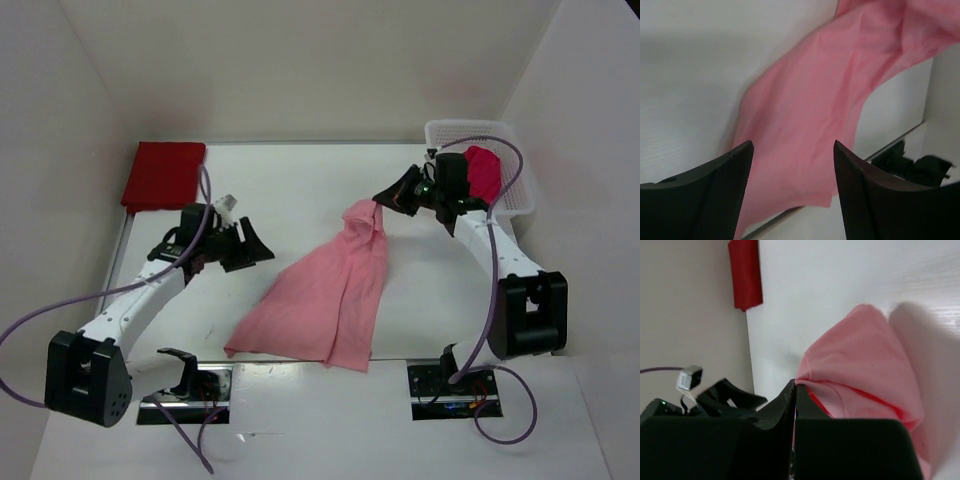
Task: Fold and stack the t-shirts
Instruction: Move the tshirt to the center of the board, then flatten out the tshirt
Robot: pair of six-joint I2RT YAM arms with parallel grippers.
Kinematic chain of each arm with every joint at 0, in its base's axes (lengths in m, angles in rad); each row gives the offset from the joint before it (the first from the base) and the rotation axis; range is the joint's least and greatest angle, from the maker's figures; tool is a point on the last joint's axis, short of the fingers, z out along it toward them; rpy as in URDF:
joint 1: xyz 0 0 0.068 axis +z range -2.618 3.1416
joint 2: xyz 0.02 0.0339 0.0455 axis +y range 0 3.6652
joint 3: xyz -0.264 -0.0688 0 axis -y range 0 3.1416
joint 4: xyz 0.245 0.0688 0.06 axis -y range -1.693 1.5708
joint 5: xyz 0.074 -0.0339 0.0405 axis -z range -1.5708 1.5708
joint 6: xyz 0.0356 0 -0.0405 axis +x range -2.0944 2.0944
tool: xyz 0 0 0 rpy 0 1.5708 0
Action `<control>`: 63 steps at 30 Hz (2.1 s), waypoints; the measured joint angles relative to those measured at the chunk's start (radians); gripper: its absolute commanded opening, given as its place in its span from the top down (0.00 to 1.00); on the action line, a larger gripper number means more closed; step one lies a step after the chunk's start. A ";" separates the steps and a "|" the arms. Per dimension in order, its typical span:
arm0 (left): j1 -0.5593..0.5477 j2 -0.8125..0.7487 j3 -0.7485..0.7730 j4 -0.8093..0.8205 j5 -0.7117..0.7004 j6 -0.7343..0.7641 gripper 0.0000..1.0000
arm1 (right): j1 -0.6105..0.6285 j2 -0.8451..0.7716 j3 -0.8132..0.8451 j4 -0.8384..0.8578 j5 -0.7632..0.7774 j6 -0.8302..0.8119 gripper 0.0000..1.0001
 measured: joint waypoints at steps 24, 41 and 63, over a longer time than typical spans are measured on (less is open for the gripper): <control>-0.245 0.457 0.192 -0.080 -0.323 0.051 0.98 | -0.093 -0.330 -0.190 -0.068 0.103 -0.021 1.00; -0.122 0.638 0.475 -0.166 -0.250 0.244 0.16 | -0.102 -0.531 -0.402 -0.186 0.153 0.017 1.00; -0.213 0.484 0.159 -0.192 -0.040 0.261 0.61 | -0.111 -0.470 -0.408 -0.151 0.096 0.000 1.00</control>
